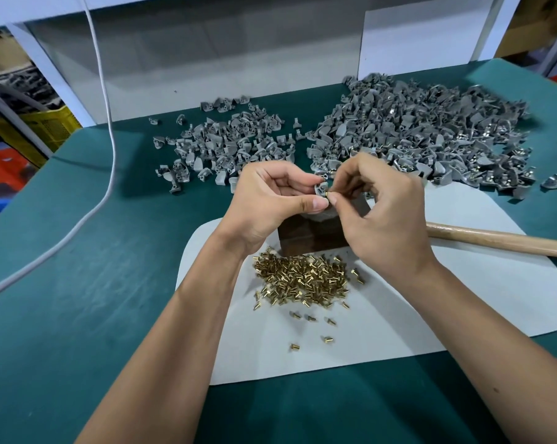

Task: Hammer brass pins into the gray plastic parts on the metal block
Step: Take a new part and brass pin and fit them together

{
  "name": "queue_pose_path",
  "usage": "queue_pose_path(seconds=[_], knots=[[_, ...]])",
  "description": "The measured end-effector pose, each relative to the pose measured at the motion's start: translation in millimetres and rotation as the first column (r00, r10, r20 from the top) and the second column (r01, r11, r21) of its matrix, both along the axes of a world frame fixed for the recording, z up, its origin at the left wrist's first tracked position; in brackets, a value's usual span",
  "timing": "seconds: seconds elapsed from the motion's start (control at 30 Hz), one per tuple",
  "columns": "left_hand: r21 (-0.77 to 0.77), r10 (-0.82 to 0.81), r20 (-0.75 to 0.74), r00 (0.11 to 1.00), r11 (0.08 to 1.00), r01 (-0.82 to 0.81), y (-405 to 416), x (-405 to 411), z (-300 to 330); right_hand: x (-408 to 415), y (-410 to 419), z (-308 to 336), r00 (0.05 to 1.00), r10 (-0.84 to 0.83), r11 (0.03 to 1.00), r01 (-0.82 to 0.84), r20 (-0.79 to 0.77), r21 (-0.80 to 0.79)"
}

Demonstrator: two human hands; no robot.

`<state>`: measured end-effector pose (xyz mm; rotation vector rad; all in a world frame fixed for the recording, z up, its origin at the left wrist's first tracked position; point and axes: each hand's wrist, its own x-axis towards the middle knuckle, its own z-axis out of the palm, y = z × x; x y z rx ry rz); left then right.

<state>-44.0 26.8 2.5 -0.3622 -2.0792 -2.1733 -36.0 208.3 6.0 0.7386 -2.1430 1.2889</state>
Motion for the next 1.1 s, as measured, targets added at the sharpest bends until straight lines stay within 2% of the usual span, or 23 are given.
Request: queue_pose_path(seconds=[0.27, 0.53, 0.77, 0.97, 1.1], knots=[[-0.047, 0.013, 0.009, 1.0, 0.999, -0.013, 1, -1, 0, -5, 4, -2, 0.999, -0.031, 0.998, 0.032, -0.008, 0.06], [0.075, -0.043, 0.066, 0.997, 0.996, 0.038, -3, 2, 2, -9, 13, 1, 0.991, -0.008, 0.994, 0.023, -0.137, 0.11], [0.107, -0.087, 0.108, 0.99, 0.991, 0.076, -3, 2, 3, -14, 13, 0, 0.988, 0.027, 0.988, -0.003, -0.153, 0.155], [-0.023, 0.016, -0.032, 0.999, 1.0, -0.017, 5, 1, 2, -16, 14, -2, 0.995, -0.056, 0.987, 0.067, -0.081, 0.147], [-0.061, 0.082, -0.063, 0.995, 0.994, -0.086, 11, 1, 2, -16, 13, -3, 0.994, -0.095, 0.986, 0.102, -0.059, 0.133]])
